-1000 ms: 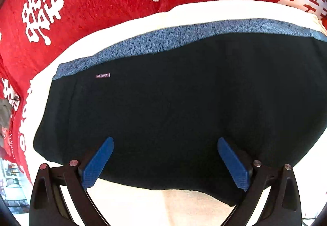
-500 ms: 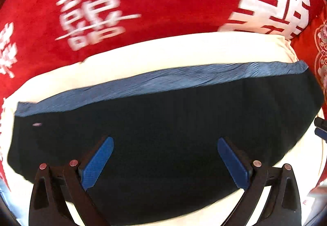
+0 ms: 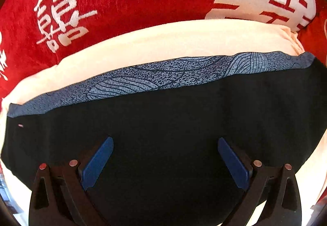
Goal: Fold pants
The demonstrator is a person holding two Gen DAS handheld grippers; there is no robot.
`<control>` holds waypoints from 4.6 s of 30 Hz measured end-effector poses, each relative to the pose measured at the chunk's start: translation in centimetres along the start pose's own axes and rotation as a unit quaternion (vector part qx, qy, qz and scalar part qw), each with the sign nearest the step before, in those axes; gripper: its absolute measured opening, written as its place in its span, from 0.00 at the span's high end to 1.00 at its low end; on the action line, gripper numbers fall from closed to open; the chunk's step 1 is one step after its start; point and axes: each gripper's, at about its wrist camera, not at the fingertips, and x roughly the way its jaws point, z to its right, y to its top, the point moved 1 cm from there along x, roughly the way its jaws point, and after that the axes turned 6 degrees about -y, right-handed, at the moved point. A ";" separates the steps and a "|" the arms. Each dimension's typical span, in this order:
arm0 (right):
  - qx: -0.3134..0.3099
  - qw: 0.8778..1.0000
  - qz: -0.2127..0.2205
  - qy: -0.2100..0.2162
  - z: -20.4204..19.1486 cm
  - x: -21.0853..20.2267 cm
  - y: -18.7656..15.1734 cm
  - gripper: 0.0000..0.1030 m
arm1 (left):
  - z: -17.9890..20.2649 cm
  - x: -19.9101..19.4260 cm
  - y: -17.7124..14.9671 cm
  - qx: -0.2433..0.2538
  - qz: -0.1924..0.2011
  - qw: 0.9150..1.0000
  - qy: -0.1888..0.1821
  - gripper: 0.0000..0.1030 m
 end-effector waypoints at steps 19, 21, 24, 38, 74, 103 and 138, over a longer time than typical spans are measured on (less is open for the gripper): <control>-0.018 1.000 -0.001 0.019 0.7 1.5 -0.2 0.78 | 1.8 0.1 0.4 0.022 -0.004 0.999 0.039 0.00; 0.020 0.999 -0.045 0.012 2.8 3.4 -0.4 0.67 | 1.6 0.1 0.4 0.016 -0.006 0.999 0.031 0.00; 0.017 0.999 -0.018 -0.030 2.4 0.6 -1.0 0.63 | 1.0 0.0 1.3 0.009 -0.026 0.999 0.036 0.00; -0.212 0.977 -0.024 -0.026 -8.7 7.7 0.4 0.64 | 1.7 3.7 8.1 -0.050 0.019 0.998 0.028 0.00; -0.030 0.998 -0.052 0.028 3.8 1.6 -6.5 0.44 | 9.3 -3.0 2.0 0.023 -0.038 0.999 -0.005 0.00; 0.096 0.971 0.015 0.219 5.1 6.5 -4.8 0.44 | 13.7 -0.9 2.6 0.018 -0.060 0.998 -0.031 0.00; -0.128 0.977 0.068 0.157 -14.2 -4.0 -7.3 0.88 | 8.0 -3.0 0.2 0.070 0.028 0.986 -0.150 0.34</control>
